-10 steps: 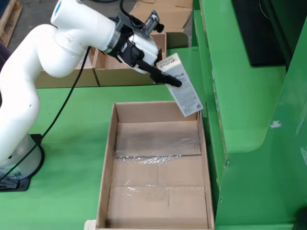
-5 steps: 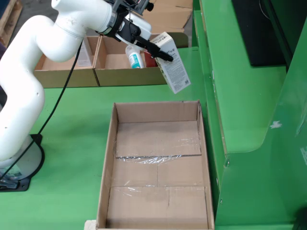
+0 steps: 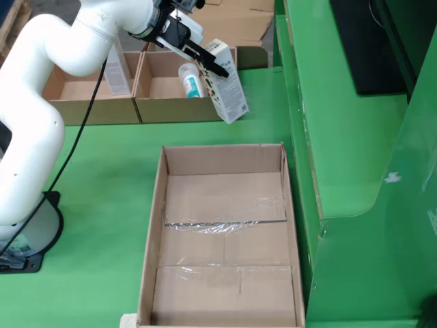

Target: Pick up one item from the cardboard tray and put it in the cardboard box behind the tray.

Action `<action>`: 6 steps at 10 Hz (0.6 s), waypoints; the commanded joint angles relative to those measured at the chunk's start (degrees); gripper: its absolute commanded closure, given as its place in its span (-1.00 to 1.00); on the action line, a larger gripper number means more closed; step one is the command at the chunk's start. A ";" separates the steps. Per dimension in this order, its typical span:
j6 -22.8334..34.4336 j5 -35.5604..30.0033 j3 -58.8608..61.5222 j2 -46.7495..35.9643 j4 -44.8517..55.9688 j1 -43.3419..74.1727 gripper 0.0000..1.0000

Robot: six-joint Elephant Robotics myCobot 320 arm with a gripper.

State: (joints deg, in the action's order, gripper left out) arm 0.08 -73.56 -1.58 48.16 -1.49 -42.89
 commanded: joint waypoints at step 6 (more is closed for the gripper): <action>-0.95 -0.74 1.58 -7.69 9.37 -8.14 1.00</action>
State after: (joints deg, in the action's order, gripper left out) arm -0.70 -74.97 -1.49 43.94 7.38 -49.21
